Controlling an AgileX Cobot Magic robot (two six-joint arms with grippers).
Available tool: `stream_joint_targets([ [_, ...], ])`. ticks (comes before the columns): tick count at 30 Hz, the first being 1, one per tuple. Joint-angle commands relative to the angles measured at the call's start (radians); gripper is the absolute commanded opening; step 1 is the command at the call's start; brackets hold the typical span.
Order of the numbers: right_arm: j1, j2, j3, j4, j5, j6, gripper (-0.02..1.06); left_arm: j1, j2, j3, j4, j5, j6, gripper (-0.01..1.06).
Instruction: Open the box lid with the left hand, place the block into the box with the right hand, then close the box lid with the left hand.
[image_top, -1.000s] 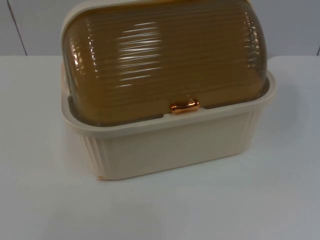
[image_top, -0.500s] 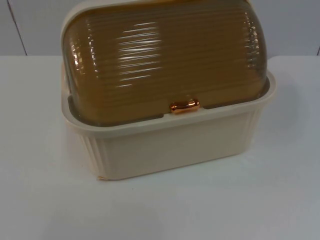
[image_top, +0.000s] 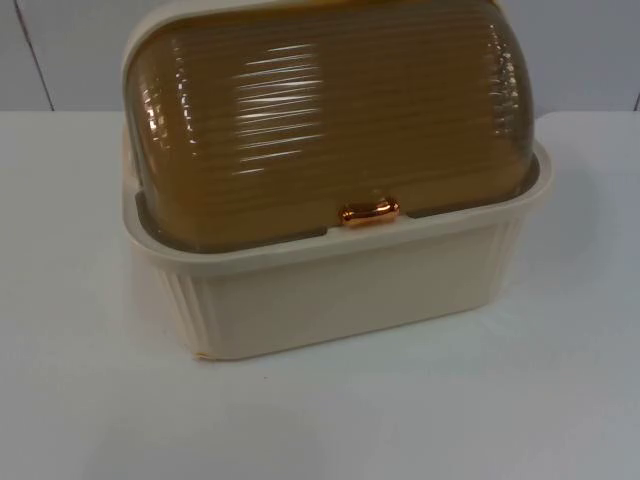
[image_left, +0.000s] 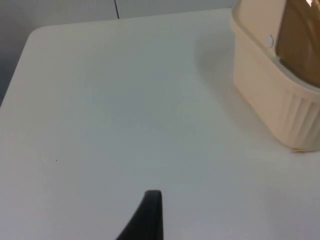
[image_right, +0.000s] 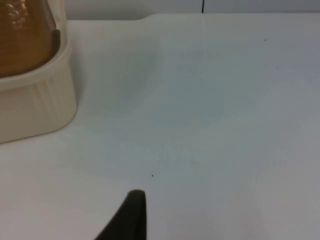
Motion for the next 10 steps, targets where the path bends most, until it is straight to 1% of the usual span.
stream_joint_targets([
  [1, 0.0, -0.002, 0.003, -0.002, -0.006, 0.007, 1.05, -0.003, -0.002, 0.004, 0.008, -0.001, 0.0, 0.93],
  [9, -0.002, -0.002, 0.003, -0.002, -0.006, 0.007, 1.05, -0.003, -0.002, 0.004, 0.008, -0.001, 0.0, 0.93],
  [10, -0.002, -0.002, 0.003, -0.002, -0.006, 0.007, 1.05, 0.008, -0.002, 0.004, 0.008, -0.001, 0.0, 0.93],
])
